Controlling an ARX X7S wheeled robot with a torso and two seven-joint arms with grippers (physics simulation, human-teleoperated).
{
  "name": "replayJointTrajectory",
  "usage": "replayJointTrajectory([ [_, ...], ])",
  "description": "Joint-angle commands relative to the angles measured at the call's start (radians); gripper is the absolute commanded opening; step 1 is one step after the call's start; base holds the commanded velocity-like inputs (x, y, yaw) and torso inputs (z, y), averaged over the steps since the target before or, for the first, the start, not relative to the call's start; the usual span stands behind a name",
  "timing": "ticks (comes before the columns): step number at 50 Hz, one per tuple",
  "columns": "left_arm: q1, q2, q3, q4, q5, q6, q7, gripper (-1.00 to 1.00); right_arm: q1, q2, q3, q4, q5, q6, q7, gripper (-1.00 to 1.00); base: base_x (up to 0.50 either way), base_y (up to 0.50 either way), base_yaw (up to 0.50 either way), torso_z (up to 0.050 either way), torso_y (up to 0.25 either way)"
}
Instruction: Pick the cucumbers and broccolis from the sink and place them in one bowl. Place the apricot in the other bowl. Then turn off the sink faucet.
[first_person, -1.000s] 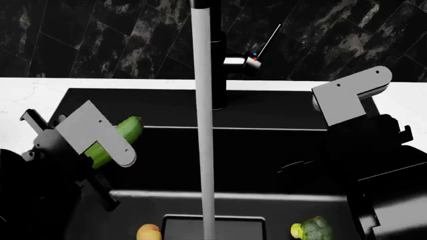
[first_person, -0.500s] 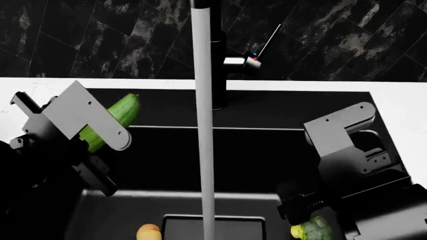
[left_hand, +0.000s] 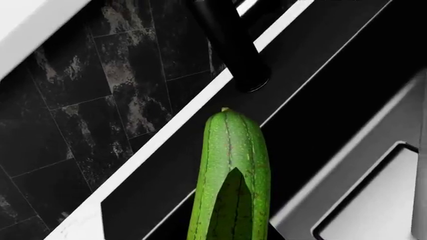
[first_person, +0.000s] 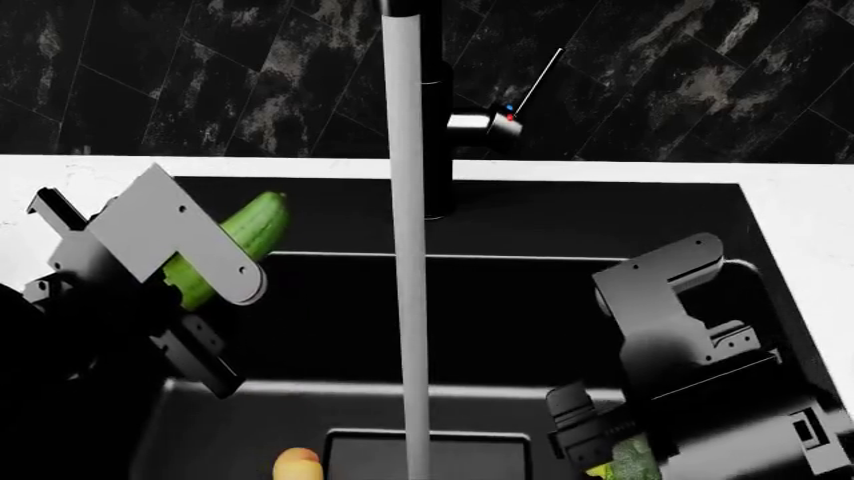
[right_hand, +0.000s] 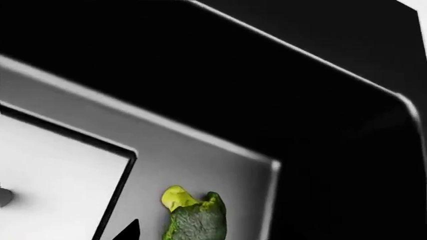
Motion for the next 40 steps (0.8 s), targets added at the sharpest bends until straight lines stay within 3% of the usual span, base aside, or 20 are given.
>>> replayJointTrajectory([
  [1,0.001,0.022,-0.035,-0.001,0.007,0.001,0.018,-1.00,0.029,-0.080,-0.010,0.210,-0.056,-0.136,-0.039,1.00,0.00,0.00,0.00,0.000,0.000],
  [29,-0.017,0.026,-0.026,0.043,-0.008,-0.049,0.013,-1.00,-0.007,-0.134,0.001,0.485,-0.060,-0.323,-0.048,1.00,0.00,0.00,0.00,0.000,0.001],
  [38,-0.001,0.018,-0.030,0.054,-0.013,-0.047,0.010,-1.00,0.129,-0.252,-0.026,0.949,-0.108,-0.585,-0.096,1.00,0.00,0.00,0.00,0.000,0.000],
  [40,0.002,0.018,-0.031,0.057,-0.014,-0.047,0.009,-1.00,0.130,-0.254,-0.020,0.955,-0.113,-0.586,-0.095,1.00,0.00,0.00,0.00,0.000,0.000],
])
